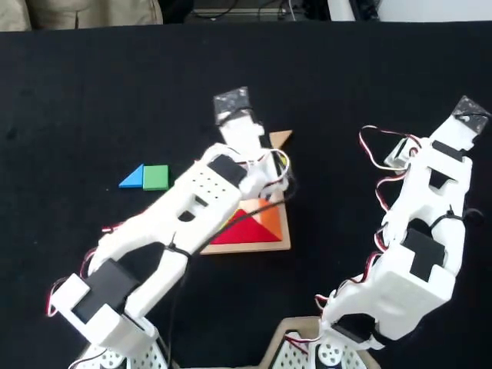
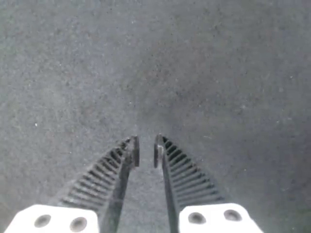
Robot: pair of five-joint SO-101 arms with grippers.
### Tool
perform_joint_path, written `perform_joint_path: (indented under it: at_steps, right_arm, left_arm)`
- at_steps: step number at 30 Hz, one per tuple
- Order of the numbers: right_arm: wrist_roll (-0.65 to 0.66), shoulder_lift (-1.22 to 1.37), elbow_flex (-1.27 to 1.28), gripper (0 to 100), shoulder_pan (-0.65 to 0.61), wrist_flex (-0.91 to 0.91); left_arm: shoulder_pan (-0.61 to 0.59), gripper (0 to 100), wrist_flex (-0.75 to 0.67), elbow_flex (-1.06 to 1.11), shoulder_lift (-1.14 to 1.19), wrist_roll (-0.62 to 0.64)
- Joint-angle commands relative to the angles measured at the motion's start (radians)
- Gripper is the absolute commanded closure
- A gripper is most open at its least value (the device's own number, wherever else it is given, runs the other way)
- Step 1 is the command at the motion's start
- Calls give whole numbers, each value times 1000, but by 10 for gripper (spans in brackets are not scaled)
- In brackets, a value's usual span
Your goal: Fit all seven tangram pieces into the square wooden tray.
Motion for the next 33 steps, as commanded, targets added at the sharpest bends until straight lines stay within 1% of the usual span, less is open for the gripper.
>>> perform_joint_path:
  at_steps: [1,4,9,11,16,21,23,26,27,29,33]
  right_arm:
    - [-3,-8,-54,932,-11,-18]
    - [-3,-8,-54,932,-11,-18]
    - [-3,-8,-54,932,-11,-18]
    - [-3,-8,-54,932,-11,-18]
    - [-3,-8,-54,932,-11,-18]
    - [-3,-8,-54,932,-11,-18]
    - [-3,-8,-54,932,-12,-18]
    - [-3,-8,-54,932,-12,-18]
    - [-3,-8,-54,932,-18,-18]
    - [0,-8,-54,932,-28,-18]
    - [25,-8,-54,932,-29,-18]
  left_arm:
    - [-5,969,-84,24,-26,333]
    - [-8,969,-144,36,-26,396]
    - [-21,969,-186,82,-17,559]
    - [-22,969,-192,90,11,575]
    - [-42,968,-192,70,132,574]
    - [-33,967,-186,30,192,408]
    - [-30,966,-187,30,192,385]
    - [-22,960,-187,28,190,384]
    - [-21,943,-186,28,190,384]
    - [-19,868,-186,33,190,384]
    - [-18,627,-184,33,190,388]
